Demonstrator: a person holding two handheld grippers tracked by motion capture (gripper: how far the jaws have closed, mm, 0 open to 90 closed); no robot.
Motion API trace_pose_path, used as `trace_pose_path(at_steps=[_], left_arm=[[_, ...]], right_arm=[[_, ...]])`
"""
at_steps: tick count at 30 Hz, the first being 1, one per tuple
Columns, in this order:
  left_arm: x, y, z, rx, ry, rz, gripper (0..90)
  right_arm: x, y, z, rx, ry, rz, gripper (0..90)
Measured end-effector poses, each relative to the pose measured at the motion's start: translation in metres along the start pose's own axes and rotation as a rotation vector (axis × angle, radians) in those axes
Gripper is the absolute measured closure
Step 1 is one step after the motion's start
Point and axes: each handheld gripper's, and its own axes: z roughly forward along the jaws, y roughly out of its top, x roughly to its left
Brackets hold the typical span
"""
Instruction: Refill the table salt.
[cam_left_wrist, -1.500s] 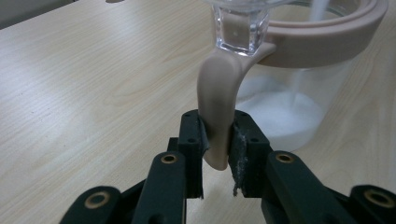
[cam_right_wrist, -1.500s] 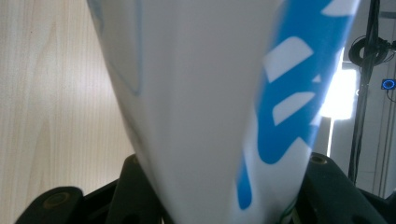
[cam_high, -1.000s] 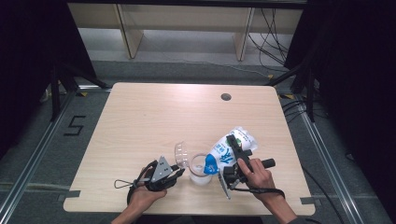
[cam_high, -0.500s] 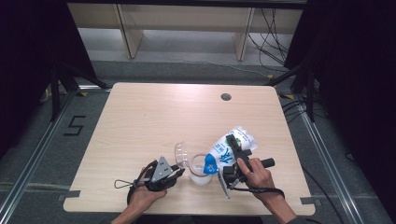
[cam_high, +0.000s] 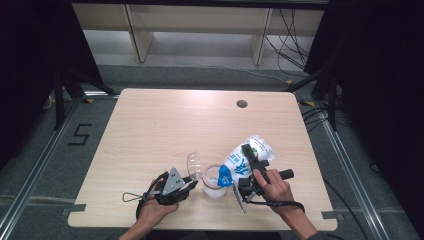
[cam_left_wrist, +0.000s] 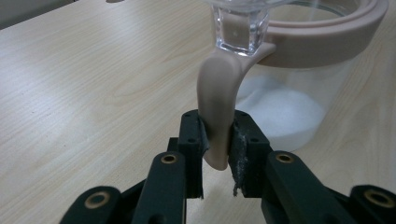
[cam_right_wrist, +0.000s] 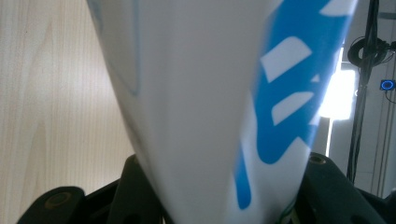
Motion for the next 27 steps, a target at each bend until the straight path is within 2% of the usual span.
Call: trace_pose_path(at_steps=[17, 18, 19, 20, 21, 22, 23, 24, 27], left_arm=[[-0.0001, 0.0, -0.0002, 0.002, 0.003, 0.001, 75.3], [-0.0003, 0.0001, -0.0002, 0.002, 0.004, 0.001, 75.3], [-0.0002, 0.0001, -0.0002, 0.003, 0.004, 0.001, 75.3], [0.0, 0.0, 0.0, 0.0, 0.0, 0.0, 75.3], [-0.0002, 0.0001, -0.0003, 0.003, 0.005, 0.002, 75.3], [-0.0002, 0.0001, -0.0003, 0.003, 0.005, 0.002, 75.3], [-0.0003, 0.0001, -0.0003, 0.003, 0.004, 0.002, 75.3], [-0.0003, 0.0001, -0.0002, 0.002, 0.004, 0.001, 75.3], [-0.0003, 0.0001, -0.0003, 0.003, 0.005, 0.002, 75.3]], right_arm=[[-0.0005, -0.0002, 0.0, 0.002, -0.003, -0.007, 59.9], [-0.0012, 0.0005, -0.0017, 0.027, 0.014, -0.009, 59.9], [-0.0019, 0.0008, -0.002, 0.029, 0.013, -0.021, 60.0], [-0.0014, 0.0002, -0.0005, 0.006, -0.007, -0.022, 60.0], [-0.0003, 0.0, -0.0002, 0.001, -0.011, -0.008, 60.1], [0.0034, -0.0004, -0.0011, 0.016, -0.011, 0.038, 60.3], [0.0034, -0.0004, -0.0011, 0.016, -0.011, 0.038, 60.3], [0.003, -0.0001, -0.0023, 0.037, 0.009, 0.028, 60.5], [0.0031, -0.0003, -0.0018, 0.028, 0.002, 0.03, 60.8]])
